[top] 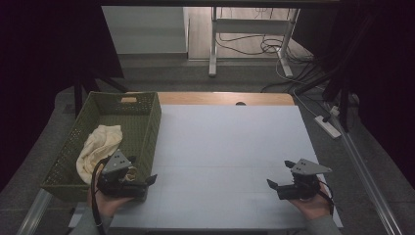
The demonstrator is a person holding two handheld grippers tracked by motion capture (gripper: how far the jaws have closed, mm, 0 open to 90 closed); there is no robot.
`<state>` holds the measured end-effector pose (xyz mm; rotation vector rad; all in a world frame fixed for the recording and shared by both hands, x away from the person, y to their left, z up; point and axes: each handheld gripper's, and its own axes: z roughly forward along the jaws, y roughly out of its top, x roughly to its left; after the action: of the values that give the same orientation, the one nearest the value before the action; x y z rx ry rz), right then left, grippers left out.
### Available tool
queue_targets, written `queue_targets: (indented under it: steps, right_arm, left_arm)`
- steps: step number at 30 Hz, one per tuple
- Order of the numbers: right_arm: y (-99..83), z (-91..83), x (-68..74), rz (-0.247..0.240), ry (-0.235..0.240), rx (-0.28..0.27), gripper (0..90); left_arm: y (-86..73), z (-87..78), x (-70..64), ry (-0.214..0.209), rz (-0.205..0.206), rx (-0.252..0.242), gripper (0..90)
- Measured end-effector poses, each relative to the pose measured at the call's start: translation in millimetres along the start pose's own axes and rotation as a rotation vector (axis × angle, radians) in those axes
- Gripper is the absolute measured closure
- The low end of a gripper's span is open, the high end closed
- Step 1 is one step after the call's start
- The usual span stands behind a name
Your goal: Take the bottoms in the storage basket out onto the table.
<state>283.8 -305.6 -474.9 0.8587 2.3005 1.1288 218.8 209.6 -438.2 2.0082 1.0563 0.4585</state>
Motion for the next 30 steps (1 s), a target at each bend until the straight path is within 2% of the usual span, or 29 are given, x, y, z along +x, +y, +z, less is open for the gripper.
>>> queue_targets:
  steps: [30]
  right_arm:
    - [-0.1, 9.3, -1.9, 0.011, 0.034, 0.023, 8.2]
  left_arm:
    - [-2.5, -6.8, 4.1, 0.016, -0.012, -0.004, 8.4]
